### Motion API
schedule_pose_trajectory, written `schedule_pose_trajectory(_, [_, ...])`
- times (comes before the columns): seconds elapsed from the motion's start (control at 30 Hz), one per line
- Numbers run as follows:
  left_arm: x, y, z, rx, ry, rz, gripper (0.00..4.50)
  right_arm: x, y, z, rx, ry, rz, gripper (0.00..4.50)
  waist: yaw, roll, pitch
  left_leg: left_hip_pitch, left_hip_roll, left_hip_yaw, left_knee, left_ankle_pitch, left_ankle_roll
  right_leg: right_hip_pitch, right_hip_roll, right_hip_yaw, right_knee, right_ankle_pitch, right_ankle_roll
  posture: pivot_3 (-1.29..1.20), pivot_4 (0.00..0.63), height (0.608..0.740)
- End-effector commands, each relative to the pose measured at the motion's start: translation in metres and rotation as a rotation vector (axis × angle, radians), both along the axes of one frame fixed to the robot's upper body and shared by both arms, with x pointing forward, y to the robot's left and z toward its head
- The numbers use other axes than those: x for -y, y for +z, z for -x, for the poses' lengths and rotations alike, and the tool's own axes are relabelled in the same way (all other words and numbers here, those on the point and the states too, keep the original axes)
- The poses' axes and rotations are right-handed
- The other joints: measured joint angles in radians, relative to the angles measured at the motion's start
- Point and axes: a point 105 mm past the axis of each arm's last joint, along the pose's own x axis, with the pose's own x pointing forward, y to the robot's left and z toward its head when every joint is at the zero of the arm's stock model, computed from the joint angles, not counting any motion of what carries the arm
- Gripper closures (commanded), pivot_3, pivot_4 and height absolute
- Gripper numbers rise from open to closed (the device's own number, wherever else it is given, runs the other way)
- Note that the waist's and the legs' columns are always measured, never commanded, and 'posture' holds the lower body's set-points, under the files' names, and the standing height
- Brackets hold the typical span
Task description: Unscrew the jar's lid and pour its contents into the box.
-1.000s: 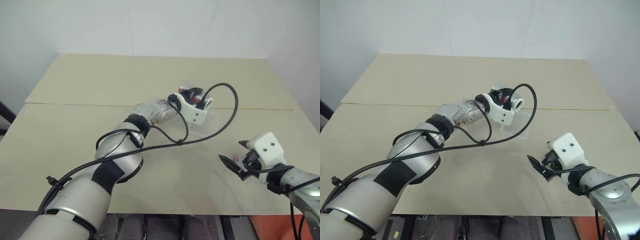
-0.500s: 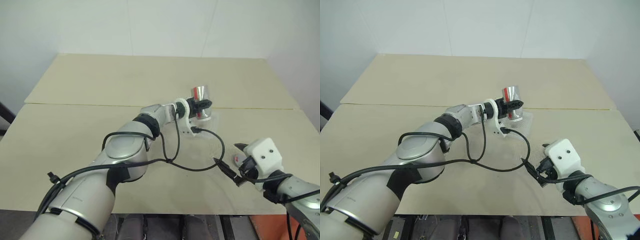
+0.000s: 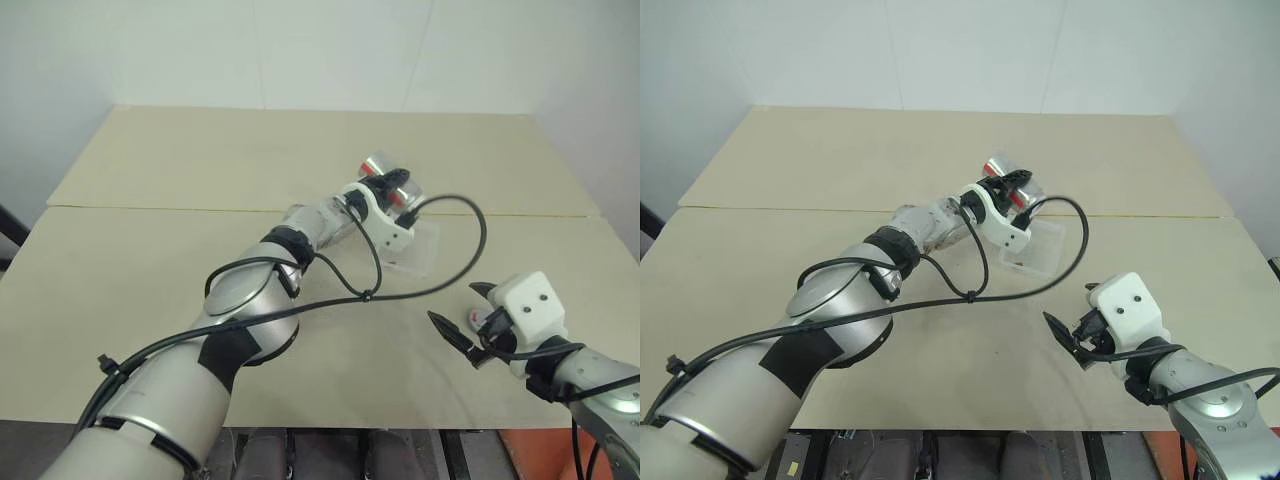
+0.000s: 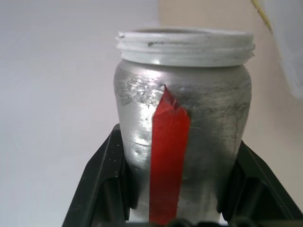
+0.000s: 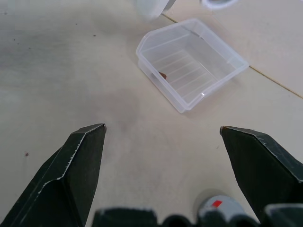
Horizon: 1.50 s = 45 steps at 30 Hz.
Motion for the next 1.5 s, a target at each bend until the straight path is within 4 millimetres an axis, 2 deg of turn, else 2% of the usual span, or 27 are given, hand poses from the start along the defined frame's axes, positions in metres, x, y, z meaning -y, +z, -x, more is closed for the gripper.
schedule_pose_trajectory(0.03, [-0.011, 0.008, -0.007, -0.242, 0.060, 0.261, 2.57, 0.000, 0.006, -0.003, 0.030, 0.007, 0.013, 0.03, -0.001, 0.000, 0.000, 0.000, 0.000, 0.000, 0.000, 0.000, 0.000, 0.000, 0.000, 0.000, 0.000, 0.000, 0.000, 0.00, 0.150, 0.740])
schedule_pose_trajectory(0.17, [-0.033, 0.012, -0.016, -0.606, 0.095, 0.673, 2.57, 0.000, 0.006, -0.006, 0.034, 0.013, 0.000, 0.03, -0.003, 0.000, 0.000, 0.000, 0.000, 0.000, 0.000, 0.001, -0.001, 0.000, 0.000, 0.000, 0.001, 0.000, 0.000, 0.00, 0.150, 0.740])
schedule_pose_trajectory(0.23, [-0.045, 0.018, -0.018, -0.792, 0.055, 0.937, 2.57, -0.002, 0.005, -0.007, 0.033, 0.018, -0.008, 0.03, -0.003, 0.001, 0.000, 0.000, 0.000, 0.000, 0.000, 0.001, -0.001, 0.000, 0.000, 0.000, 0.002, 0.000, 0.000, 0.00, 0.150, 0.740])
schedule_pose_trajectory(0.33, [-0.060, 0.024, -0.020, -0.964, -0.034, 1.230, 2.57, -0.003, 0.003, -0.008, 0.029, 0.023, -0.012, 0.03, -0.005, 0.001, 0.000, 0.000, 0.000, 0.000, 0.001, 0.001, -0.001, 0.001, 0.000, -0.001, 0.004, 0.000, 0.000, 0.00, 0.150, 0.740])
schedule_pose_trajectory(0.43, [-0.085, 0.028, -0.017, -1.030, -0.184, 1.479, 2.57, -0.005, 0.002, -0.010, 0.030, 0.032, -0.020, 0.03, -0.008, 0.001, -0.001, 0.001, 0.000, -0.001, 0.001, 0.001, -0.001, 0.001, 0.000, -0.001, 0.004, 0.000, 0.000, 0.00, 0.150, 0.740])
schedule_pose_trajectory(0.5, [-0.100, 0.024, -0.009, -1.007, -0.272, 1.560, 2.57, -0.005, 0.002, -0.012, 0.030, 0.037, -0.028, 0.03, -0.019, 0.001, -0.001, 0.002, 0.000, -0.001, 0.001, 0.001, -0.002, 0.002, 0.000, 0.000, 0.005, 0.000, 0.000, 0.00, 0.150, 0.740])
schedule_pose_trajectory(0.6, [-0.112, 0.002, 0.013, -0.961, -0.302, 1.567, 2.57, -0.005, 0.001, -0.016, 0.026, 0.048, -0.029, 0.03, -0.028, 0.002, -0.001, 0.003, 0.000, -0.001, 0.001, 0.002, -0.002, 0.002, 0.000, 0.000, 0.008, 0.000, 0.000, 0.00, 0.150, 0.740])
schedule_pose_trajectory(0.7, [-0.121, -0.017, 0.035, -0.898, -0.257, 1.602, 2.57, -0.007, 0.000, -0.022, 0.027, 0.076, -0.024, 0.03, -0.028, 0.002, -0.001, 0.004, 0.001, -0.002, 0.001, 0.002, -0.003, 0.002, 0.000, 0.001, 0.009, 0.000, 0.000, 0.00, 0.150, 0.740])
schedule_pose_trajectory(0.87, [-0.125, -0.029, 0.059, -0.813, -0.207, 1.554, 2.57, -0.010, -0.002, -0.032, 0.027, 0.112, -0.016, 0.03, -0.021, 0.002, -0.001, 0.004, 0.000, -0.003, 0.001, 0.003, -0.001, 0.003, 0.000, 0.002, 0.009, 0.001, 0.000, 0.00, 0.150, 0.740])
schedule_pose_trajectory(1.07, [-0.125, -0.052, 0.062, -0.833, -0.117, 1.513, 2.57, -0.012, -0.003, -0.036, 0.029, 0.127, -0.013, 0.03, -0.021, 0.002, -0.002, 0.009, 0.000, -0.002, 0.000, 0.002, 0.000, 0.008, 0.000, 0.002, 0.006, 0.000, 0.000, 0.00, 0.150, 0.740])
schedule_pose_trajectory(1.2, [-0.129, -0.073, 0.056, -0.855, -0.020, 1.487, 2.57, -0.012, -0.003, -0.037, 0.031, 0.130, -0.009, 0.03, -0.022, 0.002, -0.002, 0.011, 0.000, -0.003, -0.001, 0.002, 0.001, 0.012, 0.000, 0.000, 0.000, 0.000, 0.000, 0.00, 0.150, 0.740])
schedule_pose_trajectory(1.3, [-0.131, -0.080, 0.054, -0.864, 0.003, 1.487, 2.57, -0.011, -0.003, -0.037, 0.032, 0.127, -0.004, 0.03, -0.024, 0.002, -0.002, 0.016, 0.000, -0.003, -0.002, -0.001, 0.006, 0.016, 0.000, 0.000, -0.001, 0.000, 0.000, 0.00, 0.150, 0.740])
schedule_pose_trajectory(1.5, [-0.131, -0.097, 0.057, -0.892, 0.028, 1.440, 2.57, -0.011, -0.004, -0.036, 0.035, 0.122, -0.004, 0.03, -0.025, 0.003, -0.007, 0.019, 0.000, -0.003, -0.002, -0.001, 0.006, 0.018, 0.000, 0.001, -0.001, 0.000, 0.000, 0.00, 0.150, 0.740])
